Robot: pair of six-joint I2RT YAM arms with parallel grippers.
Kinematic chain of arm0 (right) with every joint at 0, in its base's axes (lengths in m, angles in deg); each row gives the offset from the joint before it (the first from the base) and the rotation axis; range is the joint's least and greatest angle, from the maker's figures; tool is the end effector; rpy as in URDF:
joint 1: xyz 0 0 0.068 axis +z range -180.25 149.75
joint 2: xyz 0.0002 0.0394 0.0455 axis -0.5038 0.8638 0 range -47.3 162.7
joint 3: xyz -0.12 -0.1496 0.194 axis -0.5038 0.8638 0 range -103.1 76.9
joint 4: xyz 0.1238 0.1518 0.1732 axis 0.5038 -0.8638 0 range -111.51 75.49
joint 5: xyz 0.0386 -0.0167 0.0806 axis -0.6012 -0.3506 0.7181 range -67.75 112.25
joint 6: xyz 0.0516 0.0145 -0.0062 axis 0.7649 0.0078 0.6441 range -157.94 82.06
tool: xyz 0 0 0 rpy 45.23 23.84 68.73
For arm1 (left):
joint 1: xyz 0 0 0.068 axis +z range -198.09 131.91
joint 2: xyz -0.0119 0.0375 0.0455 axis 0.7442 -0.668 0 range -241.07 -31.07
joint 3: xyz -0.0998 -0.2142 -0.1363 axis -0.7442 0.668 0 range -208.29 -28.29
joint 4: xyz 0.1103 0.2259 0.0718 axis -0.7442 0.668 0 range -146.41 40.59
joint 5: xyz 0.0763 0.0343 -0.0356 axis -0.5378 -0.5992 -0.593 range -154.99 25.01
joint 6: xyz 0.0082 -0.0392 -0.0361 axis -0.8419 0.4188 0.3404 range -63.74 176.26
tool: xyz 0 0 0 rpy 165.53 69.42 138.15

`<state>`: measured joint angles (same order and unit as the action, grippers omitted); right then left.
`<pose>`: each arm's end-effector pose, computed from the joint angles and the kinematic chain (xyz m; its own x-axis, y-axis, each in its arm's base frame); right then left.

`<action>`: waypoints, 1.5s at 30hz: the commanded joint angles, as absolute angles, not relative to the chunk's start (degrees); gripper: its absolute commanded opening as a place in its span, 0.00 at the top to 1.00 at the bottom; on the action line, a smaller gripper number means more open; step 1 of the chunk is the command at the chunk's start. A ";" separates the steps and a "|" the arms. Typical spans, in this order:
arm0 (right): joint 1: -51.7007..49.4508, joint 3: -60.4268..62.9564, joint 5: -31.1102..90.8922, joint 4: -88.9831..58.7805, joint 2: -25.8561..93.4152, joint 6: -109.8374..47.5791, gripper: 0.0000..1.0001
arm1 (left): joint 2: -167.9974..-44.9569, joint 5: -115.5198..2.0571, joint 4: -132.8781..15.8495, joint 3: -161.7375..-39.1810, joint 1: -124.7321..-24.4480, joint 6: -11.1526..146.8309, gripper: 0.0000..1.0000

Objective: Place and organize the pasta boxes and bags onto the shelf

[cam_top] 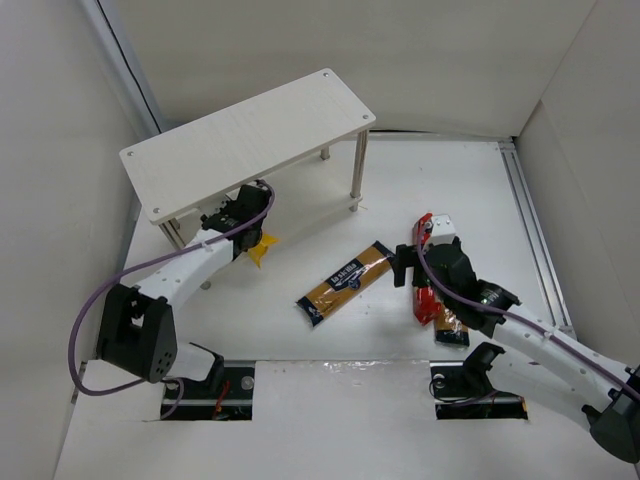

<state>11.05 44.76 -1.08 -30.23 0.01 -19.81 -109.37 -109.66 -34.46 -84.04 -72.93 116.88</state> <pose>0.1481 0.1114 0.2465 -0.4757 -0.0375 -0.8788 -0.2133 0.9742 0.0739 0.2705 -0.0976 0.2638 -0.1758 -0.6015 -0.7792 -0.6311 0.6764 -0.3798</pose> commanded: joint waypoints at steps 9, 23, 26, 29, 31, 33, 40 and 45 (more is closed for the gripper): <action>10.79 43.94 -0.08 -27.95 -0.80 -20.28 0.00 | -109.65 -100.60 -37.33 -84.55 -73.40 108.48 0.37; 10.79 42.72 -1.65 -37.34 -3.62 -15.80 0.00 | -105.50 -69.31 -59.21 -77.86 -97.03 66.29 0.00; 7.90 40.52 -1.66 -41.91 -1.26 -14.22 0.00 | -111.46 -67.11 -60.37 -79.96 -98.36 63.74 0.00; 5.00 39.90 -1.13 -43.15 -0.11 -14.21 0.00 | -118.14 -67.27 -59.58 -82.16 -98.36 62.94 0.00; 4.30 39.90 -0.61 -42.64 -0.10 -14.74 0.00 | -120.97 -67.89 -59.05 -83.74 -98.36 61.62 0.00; 3.68 41.03 -0.07 -42.11 -0.63 -15.26 0.00 | -123.95 -68.42 -58.52 -84.27 -98.36 60.92 0.00; 3.06 42.18 -1.74 -42.89 -5.37 -15.80 0.00 | -125.82 -61.93 -60.98 -82.79 -98.89 59.69 0.00; 3.06 42.71 -2.45 -43.42 -8.18 -15.80 0.00 | -126.60 -58.41 -63.00 -78.93 -99.42 62.66 0.00</action>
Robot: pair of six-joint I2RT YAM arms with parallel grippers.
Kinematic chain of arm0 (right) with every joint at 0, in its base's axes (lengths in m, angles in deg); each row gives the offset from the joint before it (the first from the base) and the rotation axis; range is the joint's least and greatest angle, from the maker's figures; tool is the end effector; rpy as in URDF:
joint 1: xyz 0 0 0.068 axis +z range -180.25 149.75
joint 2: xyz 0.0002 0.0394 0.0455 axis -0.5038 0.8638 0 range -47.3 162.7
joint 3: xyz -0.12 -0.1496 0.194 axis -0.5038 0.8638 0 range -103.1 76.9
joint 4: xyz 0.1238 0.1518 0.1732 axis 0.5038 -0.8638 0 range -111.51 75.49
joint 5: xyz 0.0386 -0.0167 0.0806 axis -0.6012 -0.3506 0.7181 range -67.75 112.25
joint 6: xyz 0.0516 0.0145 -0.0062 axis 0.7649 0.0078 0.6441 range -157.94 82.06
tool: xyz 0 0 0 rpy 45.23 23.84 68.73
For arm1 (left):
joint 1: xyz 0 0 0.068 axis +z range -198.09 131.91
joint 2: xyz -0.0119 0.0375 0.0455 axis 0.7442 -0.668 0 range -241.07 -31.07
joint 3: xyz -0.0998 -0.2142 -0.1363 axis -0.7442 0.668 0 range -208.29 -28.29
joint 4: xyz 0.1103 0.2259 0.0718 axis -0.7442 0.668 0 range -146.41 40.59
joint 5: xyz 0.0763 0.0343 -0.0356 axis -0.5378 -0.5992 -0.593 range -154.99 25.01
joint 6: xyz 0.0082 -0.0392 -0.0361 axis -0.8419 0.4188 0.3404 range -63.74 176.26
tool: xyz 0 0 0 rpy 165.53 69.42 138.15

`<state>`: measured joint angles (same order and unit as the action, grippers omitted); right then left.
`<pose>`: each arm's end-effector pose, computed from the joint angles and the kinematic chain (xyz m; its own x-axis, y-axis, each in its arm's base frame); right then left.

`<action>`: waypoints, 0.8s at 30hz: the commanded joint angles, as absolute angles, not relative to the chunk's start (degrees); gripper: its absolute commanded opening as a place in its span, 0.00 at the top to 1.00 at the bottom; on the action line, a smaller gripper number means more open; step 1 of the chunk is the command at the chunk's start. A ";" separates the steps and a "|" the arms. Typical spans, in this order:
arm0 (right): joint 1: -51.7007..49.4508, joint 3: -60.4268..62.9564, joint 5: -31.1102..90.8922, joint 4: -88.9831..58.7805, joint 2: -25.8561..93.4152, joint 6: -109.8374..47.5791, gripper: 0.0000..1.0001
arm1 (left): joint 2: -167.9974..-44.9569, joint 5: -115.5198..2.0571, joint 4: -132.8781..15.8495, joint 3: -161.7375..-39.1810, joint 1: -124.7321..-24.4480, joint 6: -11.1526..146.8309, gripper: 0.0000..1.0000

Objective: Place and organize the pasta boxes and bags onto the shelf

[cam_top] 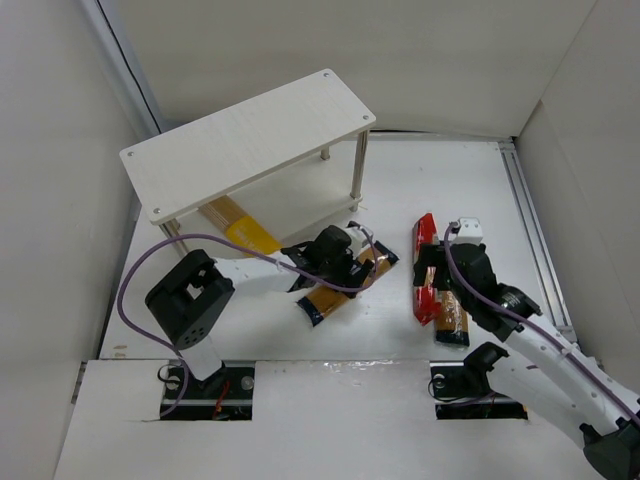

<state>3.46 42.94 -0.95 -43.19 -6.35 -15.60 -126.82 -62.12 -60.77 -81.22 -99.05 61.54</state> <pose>0.1390 0.0760 0.2540 -0.5414 0.0588 -0.8387 -0.0412 0.9945 0.0964 0.2207 -0.2750 0.1855 -0.4638 0.4259 -0.7769 0.7609 0.6406 -0.1031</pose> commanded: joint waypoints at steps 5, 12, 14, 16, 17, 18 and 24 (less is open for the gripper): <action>3.06 43.24 -1.93 -43.42 -8.72 -15.80 0.00 | -129.06 -59.89 -62.48 -78.30 -100.56 65.30 0.00; 3.06 43.76 -1.39 -43.42 -8.72 -15.80 0.00 | -130.29 -66.56 -59.24 -78.83 -106.71 68.03 0.09; 3.06 43.76 -1.39 -43.42 -9.24 -15.80 0.00 | -132.31 -72.27 -57.12 -80.67 -107.24 70.83 0.52; 3.06 43.76 -1.39 -43.42 -9.94 -15.80 0.00 | -134.59 -76.66 -53.96 -82.68 -107.24 73.65 0.80; 3.06 44.29 -1.39 -43.42 -9.95 -15.80 0.00 | -134.61 -80.51 -53.25 -83.39 -107.24 74.88 1.00; 2.54 44.29 -1.39 -43.42 -10.64 -15.80 0.00 | -135.39 -81.94 -52.38 -84.18 -107.24 75.76 1.00; 2.53 44.29 -1.39 -42.89 -11.18 -15.80 0.00 | -132.07 -88.70 -48.24 -89.90 -107.77 81.30 1.00</action>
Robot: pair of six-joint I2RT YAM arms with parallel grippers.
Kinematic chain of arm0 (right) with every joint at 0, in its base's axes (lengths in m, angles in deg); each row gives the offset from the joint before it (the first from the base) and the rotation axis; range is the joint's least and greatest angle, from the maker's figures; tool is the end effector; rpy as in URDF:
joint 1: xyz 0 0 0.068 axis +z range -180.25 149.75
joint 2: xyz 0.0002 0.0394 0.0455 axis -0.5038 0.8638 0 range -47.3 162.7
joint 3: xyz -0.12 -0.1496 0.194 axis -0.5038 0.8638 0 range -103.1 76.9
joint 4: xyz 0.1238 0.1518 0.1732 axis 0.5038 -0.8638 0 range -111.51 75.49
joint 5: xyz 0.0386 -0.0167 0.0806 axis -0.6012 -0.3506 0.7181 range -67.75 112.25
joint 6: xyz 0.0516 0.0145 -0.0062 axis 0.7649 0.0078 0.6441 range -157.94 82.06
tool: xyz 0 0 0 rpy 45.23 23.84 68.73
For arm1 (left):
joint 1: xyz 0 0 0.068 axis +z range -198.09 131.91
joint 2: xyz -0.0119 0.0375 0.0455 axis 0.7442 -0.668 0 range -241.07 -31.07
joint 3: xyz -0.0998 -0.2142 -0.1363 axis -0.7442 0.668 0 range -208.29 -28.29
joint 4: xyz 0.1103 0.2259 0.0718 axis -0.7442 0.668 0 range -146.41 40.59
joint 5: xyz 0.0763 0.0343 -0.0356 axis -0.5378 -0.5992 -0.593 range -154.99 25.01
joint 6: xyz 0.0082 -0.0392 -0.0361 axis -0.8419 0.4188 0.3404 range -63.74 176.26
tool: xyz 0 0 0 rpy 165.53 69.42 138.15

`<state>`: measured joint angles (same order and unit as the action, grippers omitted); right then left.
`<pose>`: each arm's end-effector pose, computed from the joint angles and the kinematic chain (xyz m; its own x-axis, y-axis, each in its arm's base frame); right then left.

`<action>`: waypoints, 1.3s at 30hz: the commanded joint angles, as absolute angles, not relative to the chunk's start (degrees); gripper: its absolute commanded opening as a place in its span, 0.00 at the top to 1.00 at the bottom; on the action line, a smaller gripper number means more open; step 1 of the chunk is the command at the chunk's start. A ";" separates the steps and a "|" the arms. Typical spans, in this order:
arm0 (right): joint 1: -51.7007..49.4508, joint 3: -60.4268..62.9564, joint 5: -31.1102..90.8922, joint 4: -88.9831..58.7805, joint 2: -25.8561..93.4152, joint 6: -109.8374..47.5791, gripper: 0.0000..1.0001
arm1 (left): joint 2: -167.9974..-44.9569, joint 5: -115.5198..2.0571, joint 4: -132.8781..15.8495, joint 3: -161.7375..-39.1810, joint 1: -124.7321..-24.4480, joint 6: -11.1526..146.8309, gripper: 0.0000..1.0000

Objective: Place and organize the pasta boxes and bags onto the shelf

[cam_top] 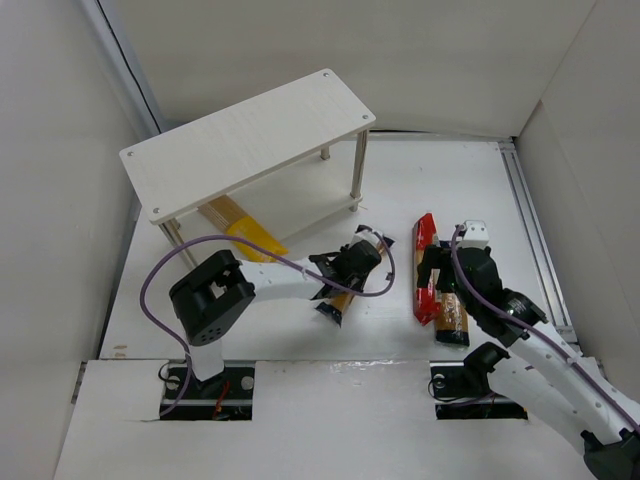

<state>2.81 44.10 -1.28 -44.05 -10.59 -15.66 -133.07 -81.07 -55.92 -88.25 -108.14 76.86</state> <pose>0.1300 0.0677 0.2556 -0.5113 0.0820 -0.8555 -0.0293 0.9932 0.1128 0.1966 -0.3214 0.1790 -0.5730 0.3172 -0.7557 0.5651 0.8207 -0.0840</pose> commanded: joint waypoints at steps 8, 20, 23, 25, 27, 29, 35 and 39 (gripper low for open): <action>2.53 44.82 -1.92 -41.66 -10.65 -16.32 0.00 | -122.75 -106.03 -42.61 -93.59 -107.77 95.63 1.00; 2.53 43.51 -1.22 -36.04 -4.42 -18.16 0.00 | -115.27 -110.35 -50.43 -91.84 -101.72 104.59 1.00; 2.53 42.97 -2.62 -34.81 -3.19 -18.17 0.00 | -114.22 -109.82 -51.75 -91.31 -96.69 106.71 1.00; 2.53 42.27 -2.62 -34.81 -2.66 -18.78 0.00 | -114.22 -109.82 -52.97 -90.08 -93.19 107.86 1.00; 2.00 40.70 -2.62 -34.29 -2.04 -19.39 0.00 | -114.22 -109.82 -55.79 -90.08 -91.17 107.85 1.00; 2.00 40.17 -2.10 -33.75 -2.04 -19.40 0.00 | -115.00 -111.92 -57.37 -90.08 -88.53 108.63 1.00; 0.77 38.15 -1.57 -32.52 -0.19 -21.07 0.00 | -121.67 -110.45 -58.62 -95.34 -81.16 110.57 1.00; -0.54 37.09 -1.57 -33.05 1.04 -22.30 0.00 | -126.60 -107.88 -58.08 -99.38 -78.68 109.96 0.99</action>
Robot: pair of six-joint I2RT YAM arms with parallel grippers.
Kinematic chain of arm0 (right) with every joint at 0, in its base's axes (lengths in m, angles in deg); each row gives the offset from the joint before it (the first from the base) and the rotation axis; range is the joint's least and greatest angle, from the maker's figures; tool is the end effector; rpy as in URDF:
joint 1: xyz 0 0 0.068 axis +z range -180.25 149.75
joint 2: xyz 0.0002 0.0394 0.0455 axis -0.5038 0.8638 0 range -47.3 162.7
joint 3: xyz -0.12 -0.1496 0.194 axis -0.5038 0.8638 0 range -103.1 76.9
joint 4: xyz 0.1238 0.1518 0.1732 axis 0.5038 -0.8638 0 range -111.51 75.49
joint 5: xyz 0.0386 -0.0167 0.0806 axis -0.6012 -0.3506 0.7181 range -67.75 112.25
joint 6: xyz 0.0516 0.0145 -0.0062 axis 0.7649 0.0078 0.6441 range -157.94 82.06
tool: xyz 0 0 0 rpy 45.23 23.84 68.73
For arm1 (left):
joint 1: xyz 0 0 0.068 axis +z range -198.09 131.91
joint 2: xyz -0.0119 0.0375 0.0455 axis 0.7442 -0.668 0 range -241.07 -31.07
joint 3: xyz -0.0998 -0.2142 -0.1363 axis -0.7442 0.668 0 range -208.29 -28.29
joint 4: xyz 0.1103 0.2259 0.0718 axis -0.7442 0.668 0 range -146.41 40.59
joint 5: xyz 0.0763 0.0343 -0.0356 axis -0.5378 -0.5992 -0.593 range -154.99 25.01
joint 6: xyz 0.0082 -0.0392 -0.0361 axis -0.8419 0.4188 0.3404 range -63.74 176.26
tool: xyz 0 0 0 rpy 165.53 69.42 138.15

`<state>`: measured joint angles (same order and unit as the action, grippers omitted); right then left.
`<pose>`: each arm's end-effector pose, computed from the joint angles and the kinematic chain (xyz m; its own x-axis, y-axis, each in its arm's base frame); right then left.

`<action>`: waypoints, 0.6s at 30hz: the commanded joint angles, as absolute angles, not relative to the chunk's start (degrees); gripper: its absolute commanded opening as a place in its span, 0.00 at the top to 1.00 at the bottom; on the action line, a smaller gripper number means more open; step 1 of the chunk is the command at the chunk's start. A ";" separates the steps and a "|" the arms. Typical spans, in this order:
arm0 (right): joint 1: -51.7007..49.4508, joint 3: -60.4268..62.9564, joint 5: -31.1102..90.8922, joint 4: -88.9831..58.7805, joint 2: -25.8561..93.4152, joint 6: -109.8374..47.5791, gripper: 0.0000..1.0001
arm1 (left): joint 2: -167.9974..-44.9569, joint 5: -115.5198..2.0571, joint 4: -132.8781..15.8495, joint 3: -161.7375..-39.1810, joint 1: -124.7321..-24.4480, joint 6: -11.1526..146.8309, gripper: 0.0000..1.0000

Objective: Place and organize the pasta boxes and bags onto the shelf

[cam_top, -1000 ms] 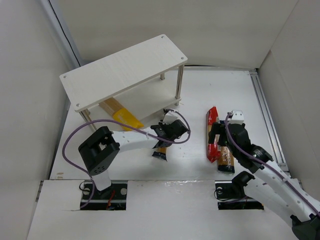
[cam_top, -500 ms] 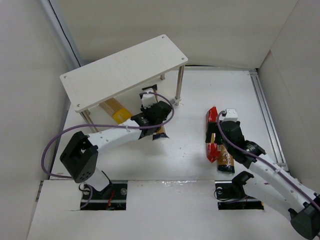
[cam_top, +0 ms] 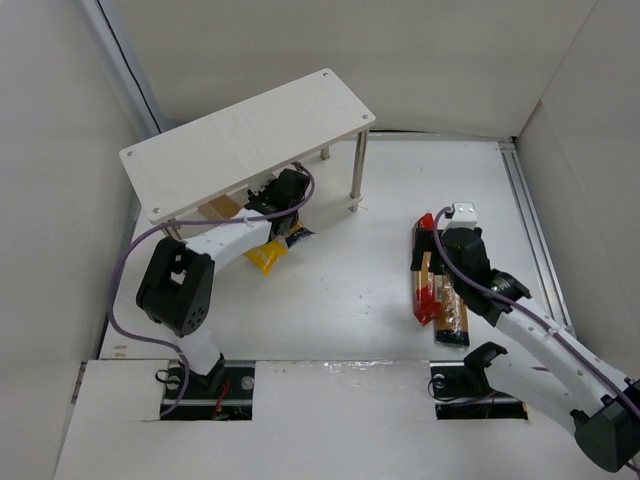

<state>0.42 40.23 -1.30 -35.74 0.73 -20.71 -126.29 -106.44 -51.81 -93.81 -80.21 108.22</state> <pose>0.1666 0.0824 0.2629 -0.4953 0.0221 -0.8685 -0.0329 0.9985 0.0441 0.3256 -0.1766 0.2503 -0.2432 -0.5444 -0.8028 -0.4158 0.8062 -0.4208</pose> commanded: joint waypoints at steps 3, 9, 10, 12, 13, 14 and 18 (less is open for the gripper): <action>-0.54 37.08 -1.05 -33.05 1.04 -22.30 0.00 | -129.59 -107.88 -51.77 -103.60 -78.06 113.99 0.59; -1.60 38.66 2.73 -33.05 3.75 -23.00 0.00 | -127.33 -105.52 -50.08 -102.66 -78.58 113.22 0.26; -1.60 38.67 2.74 -33.05 4.46 -23.00 0.00 | -126.35 -105.51 -50.08 -101.86 -79.55 111.56 0.25; -1.60 39.19 3.88 -33.05 7.00 -22.31 0.00 | -123.03 -105.51 -50.95 -100.02 -80.95 109.89 0.25; -2.21 39.19 4.58 -33.05 8.15 -22.30 0.00 | -121.79 -103.42 -50.96 -97.83 -82.53 108.48 0.25; -2.21 39.19 5.11 -33.05 9.46 -22.30 0.00 | -120.64 -102.36 -50.96 -96.68 -83.33 106.55 0.25; -2.21 38.58 1.97 -36.82 15.53 -17.12 0.00 | -114.40 -96.99 -54.29 -89.91 -89.91 99.18 0.25</action>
